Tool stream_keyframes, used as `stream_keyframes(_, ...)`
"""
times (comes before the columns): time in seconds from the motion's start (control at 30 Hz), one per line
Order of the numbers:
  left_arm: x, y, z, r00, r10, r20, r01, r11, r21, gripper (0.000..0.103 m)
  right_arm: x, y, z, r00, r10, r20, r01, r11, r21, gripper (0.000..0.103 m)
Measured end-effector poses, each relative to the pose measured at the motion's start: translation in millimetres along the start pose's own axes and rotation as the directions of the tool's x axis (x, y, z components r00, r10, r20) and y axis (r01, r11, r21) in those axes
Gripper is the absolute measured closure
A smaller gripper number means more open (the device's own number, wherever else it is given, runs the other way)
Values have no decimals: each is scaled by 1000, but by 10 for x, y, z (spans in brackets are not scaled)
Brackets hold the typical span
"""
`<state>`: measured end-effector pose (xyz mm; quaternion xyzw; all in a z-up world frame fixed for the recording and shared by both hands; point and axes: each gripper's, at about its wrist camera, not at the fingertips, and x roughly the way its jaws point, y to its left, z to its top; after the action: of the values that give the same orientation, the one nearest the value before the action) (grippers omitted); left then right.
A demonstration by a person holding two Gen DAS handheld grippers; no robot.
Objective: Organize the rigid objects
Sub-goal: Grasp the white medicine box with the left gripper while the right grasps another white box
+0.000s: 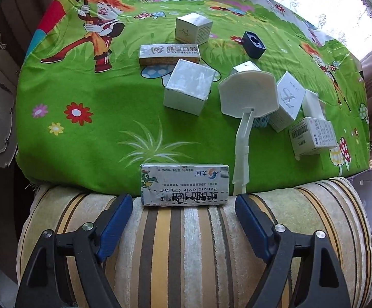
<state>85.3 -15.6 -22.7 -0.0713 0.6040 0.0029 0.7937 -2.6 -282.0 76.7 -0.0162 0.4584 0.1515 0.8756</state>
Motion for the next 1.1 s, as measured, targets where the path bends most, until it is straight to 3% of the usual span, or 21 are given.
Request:
stream_keyframes(0.27,8,10,-43,999,15,31,-14,1000,-1,28,43,17,34,1000,-10,-13,10,1000,-12,17)
stream_keyframes(0.57,-265,197,-198,987,-74,146,92,989,-117,28,385,83,223,997,-6,-71,4,999,-37,16)
stream_keyframes(0.83,-507,-38,-238,974,-64,218,82,994,-74,28,720,31,346,994,-4,-107,5,1000,12,16)
stream_keyframes(1.1,-569,-97,-251,970,-76,229,96,992,-78,28,867,-34,372,995,2,-102,5,998,67,16)
